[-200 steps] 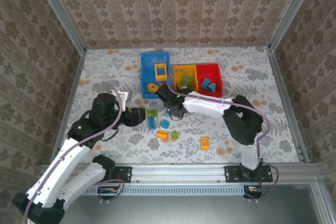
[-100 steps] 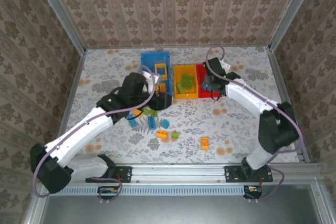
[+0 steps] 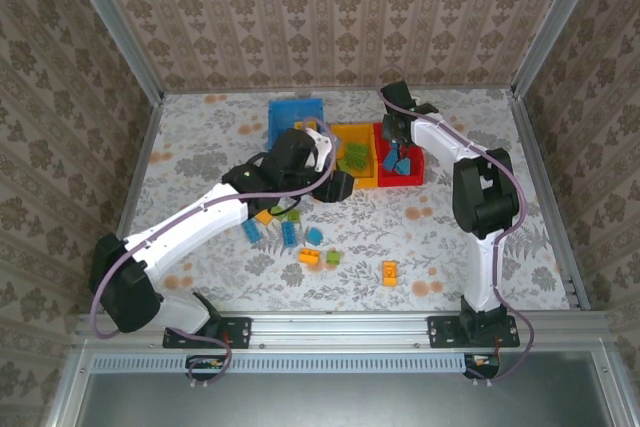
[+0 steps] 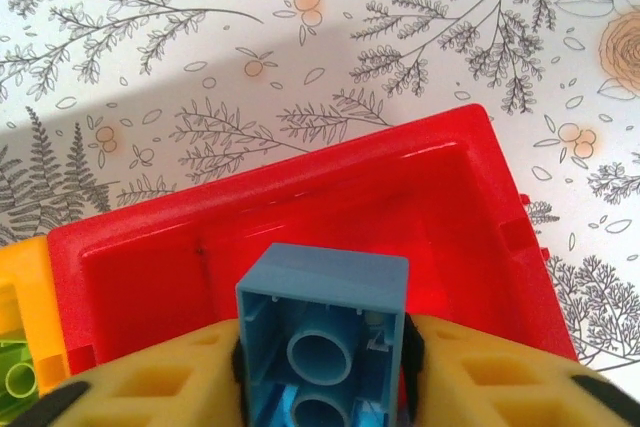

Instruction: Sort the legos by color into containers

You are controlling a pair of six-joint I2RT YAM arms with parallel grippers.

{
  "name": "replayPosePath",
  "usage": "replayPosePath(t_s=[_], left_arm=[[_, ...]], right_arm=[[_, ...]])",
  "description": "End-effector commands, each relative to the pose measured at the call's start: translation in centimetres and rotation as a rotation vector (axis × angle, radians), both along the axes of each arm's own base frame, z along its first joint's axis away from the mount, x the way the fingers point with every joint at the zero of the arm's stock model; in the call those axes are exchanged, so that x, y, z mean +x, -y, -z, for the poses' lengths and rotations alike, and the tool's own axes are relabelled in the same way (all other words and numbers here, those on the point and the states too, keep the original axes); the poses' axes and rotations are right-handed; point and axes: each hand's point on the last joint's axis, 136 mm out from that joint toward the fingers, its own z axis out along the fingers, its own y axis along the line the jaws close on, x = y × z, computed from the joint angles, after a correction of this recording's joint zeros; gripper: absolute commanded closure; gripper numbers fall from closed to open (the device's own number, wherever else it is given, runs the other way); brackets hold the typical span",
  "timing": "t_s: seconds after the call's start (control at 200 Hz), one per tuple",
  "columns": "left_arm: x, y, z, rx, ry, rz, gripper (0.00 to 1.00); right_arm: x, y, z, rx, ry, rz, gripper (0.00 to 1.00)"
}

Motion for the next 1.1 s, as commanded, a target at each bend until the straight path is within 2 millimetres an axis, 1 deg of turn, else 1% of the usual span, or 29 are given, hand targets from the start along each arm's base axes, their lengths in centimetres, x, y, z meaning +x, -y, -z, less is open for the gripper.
replayPosePath(t_s=[0.0, 0.07, 0.125, 0.235, 0.34, 0.37, 0.375, 0.395, 0.4, 0.445, 0.48, 0.565, 0.595, 0.61, 0.62, 0.63, 0.645, 0.73, 0.8, 0.895, 0.945, 0.98, 1.0, 1.095], left_arm=[[-0.3, 0.2, 0.5, 0.044, 0.021, 0.035, 0.33], [-0.7, 0.2, 1.4, 0.067, 0.007, 0.056, 0.33], [-1.1, 0.0, 2.2, 0.087, -0.01, 0.071, 0.33], [-2.4, -0.2, 3.5, 0.124, -0.043, 0.126, 0.33], [-4.7, 0.2, 4.8, 0.173, -0.071, 0.231, 0.32], [-5.5, 0.5, 5.3, 0.187, -0.083, 0.271, 0.32], [-5.7, 0.6, 5.3, 0.189, -0.086, 0.279, 0.32], [-6.3, 0.8, 5.6, 0.196, -0.094, 0.306, 0.32], [-6.5, 0.9, 5.6, 0.199, -0.097, 0.313, 0.32], [-7.7, 1.6, 6.4, 0.223, -0.12, 0.369, 0.32], [-8.6, 2.2, 6.9, 0.236, -0.145, 0.403, 0.31], [-9.9, 3.6, 8.6, 0.276, -0.236, 0.428, 0.31], [-10.1, 4.1, 9.1, 0.288, -0.274, 0.413, 0.31], [-10.2, 4.3, 9.2, 0.29, -0.292, 0.404, 0.31], [-10.2, 4.5, 9.4, 0.294, -0.309, 0.395, 0.31], [-10.2, 4.6, 9.6, 0.299, -0.328, 0.385, 0.31], [-10.2, 4.9, 9.8, 0.3, -0.352, 0.369, 0.32], [-10.0, 6.3, 10.8, 0.307, -0.492, 0.282, 0.33], [-10.1, 7.6, 11.3, 0.333, -0.578, 0.233, 0.34], [-10.8, 9.2, 12.0, 0.412, -0.66, 0.203, 0.34], [-11.5, 9.5, 12.9, 0.477, -0.713, 0.177, 0.34], [-11.9, 9.4, 13.5, 0.535, -0.744, 0.155, 0.33], [-12.3, 9.2, 14.1, 0.572, -0.761, 0.143, 0.33], [-13.3, 8.7, 15.5, 0.673, -0.786, 0.087, 0.3]], right_arm=[[-0.2, 0.2, -0.7, -0.012, -0.023, -0.016, 0.47], [-0.4, -0.1, -1.7, 0.0, -0.003, -0.021, 0.44], [-0.6, -0.3, -2.8, 0.004, 0.019, -0.024, 0.42], [-1.5, -0.7, -5.9, 0.025, 0.079, -0.034, 0.41], [-3.2, -1.2, -9.0, 0.031, 0.147, -0.067, 0.4], [-4.2, -1.2, -9.3, 0.032, 0.149, -0.079, 0.4], [-4.1, -1.3, -9.7, 0.038, 0.167, -0.081, 0.4], [-4.5, -1.5, -10.1, 0.049, 0.184, -0.093, 0.4], [-4.4, -1.6, -10.5, 0.053, 0.195, -0.096, 0.4], [-5.8, -1.8, -11.6, 0.084, 0.228, -0.122, 0.39], [-7.1, -1.7, -12.1, 0.1, 0.241, -0.13, 0.38], [-10.2, -1.5, -13.3, 0.129, 0.272, -0.155, 0.37], [-11.4, -1.2, -13.9, 0.135, 0.287, -0.161, 0.37], [-11.8, -1.2, -13.6, 0.134, 0.28, -0.166, 0.37], [-12.4, -1.1, -14.5, 0.14, 0.303, -0.171, 0.37], [-12.8, -1.0, -14.9, 0.144, 0.313, -0.177, 0.37], [-13.6, -1.0, -15.3, 0.149, 0.326, -0.187, 0.36], [-16.4, -0.4, -16.9, 0.158, 0.379, -0.217, 0.34], [-18.3, -0.1, -18.4, 0.163, 0.428, -0.247, 0.32], [-20.5, -0.5, -19.9, 0.189, 0.5, -0.33, 0.29], [-21.5, -1.1, -20.5, 0.21, 0.529, -0.388, 0.27], [-22.3, -1.6, -20.8, 0.227, 0.547, -0.429, 0.26], [-22.7, -1.8, -20.9, 0.235, 0.552, -0.448, 0.26], [-24.4, -2.2, -20.9, 0.264, 0.548, -0.495, 0.25]])
